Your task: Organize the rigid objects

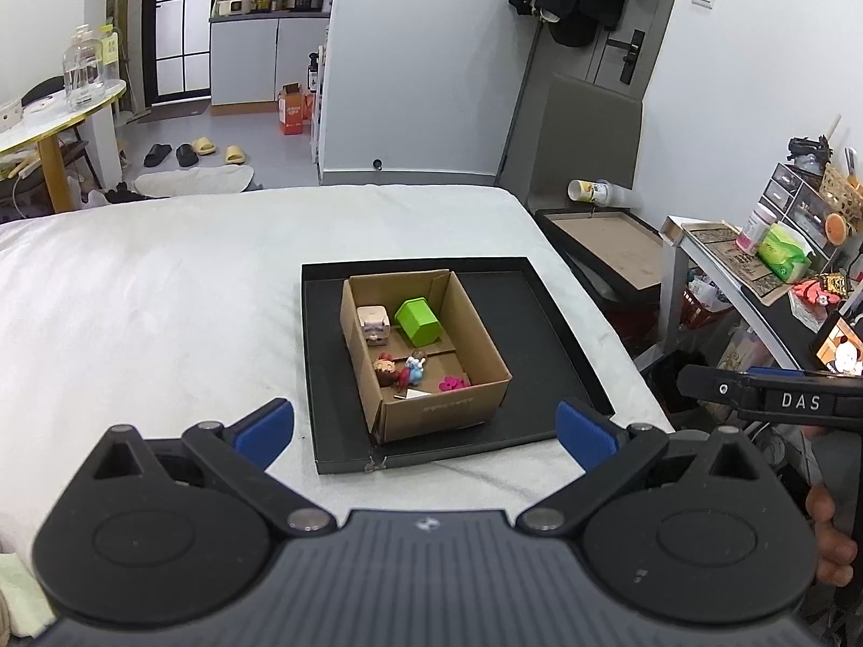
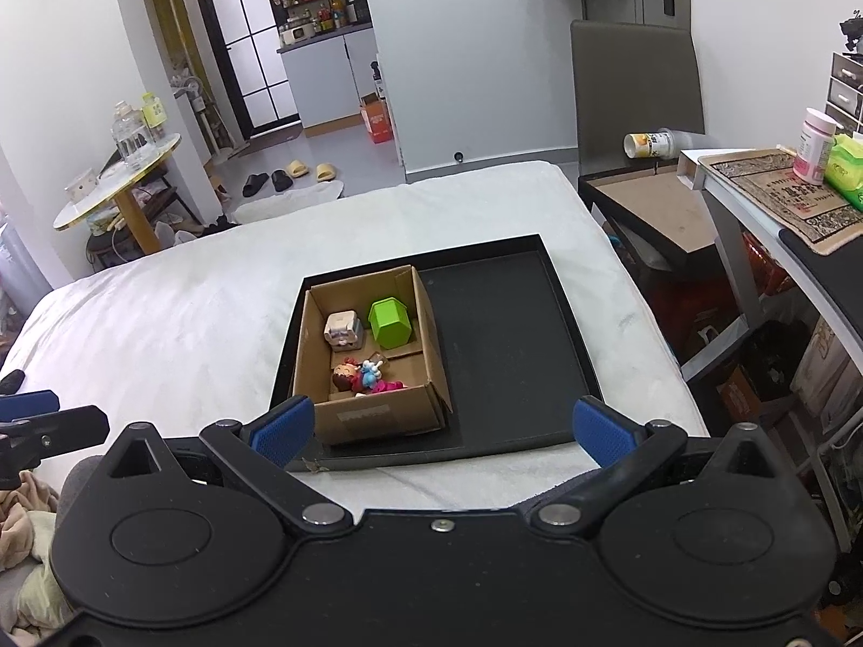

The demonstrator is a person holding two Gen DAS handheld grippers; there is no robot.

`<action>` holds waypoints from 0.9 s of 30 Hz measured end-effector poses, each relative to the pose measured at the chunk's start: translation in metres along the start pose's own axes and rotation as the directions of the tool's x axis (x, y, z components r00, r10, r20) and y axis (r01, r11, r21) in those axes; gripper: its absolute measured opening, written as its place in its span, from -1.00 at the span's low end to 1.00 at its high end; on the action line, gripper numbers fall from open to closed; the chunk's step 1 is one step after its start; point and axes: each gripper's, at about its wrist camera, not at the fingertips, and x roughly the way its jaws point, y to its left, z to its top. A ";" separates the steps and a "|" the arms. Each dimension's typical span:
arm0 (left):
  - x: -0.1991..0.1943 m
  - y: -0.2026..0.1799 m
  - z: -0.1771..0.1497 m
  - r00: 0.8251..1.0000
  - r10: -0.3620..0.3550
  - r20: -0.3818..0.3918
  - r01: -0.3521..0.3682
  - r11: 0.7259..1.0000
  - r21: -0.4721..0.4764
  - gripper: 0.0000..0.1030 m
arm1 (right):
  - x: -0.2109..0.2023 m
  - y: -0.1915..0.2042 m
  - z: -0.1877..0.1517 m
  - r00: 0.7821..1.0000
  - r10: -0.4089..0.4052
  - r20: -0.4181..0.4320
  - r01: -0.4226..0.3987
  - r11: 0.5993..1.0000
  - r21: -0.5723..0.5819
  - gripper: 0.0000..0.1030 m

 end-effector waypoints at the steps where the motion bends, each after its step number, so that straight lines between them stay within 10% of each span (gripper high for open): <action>1: 0.000 0.000 0.000 1.000 0.002 0.000 -0.002 1.000 -0.001 0.99 | 0.001 0.000 -0.001 1.000 -0.002 -0.001 0.002 1.000 -0.002 1.00; 27: 0.002 0.000 -0.006 1.000 -0.013 -0.016 0.013 1.000 -0.003 0.99 | 0.000 0.001 -0.002 1.000 0.015 -0.007 -0.015 1.000 -0.019 1.00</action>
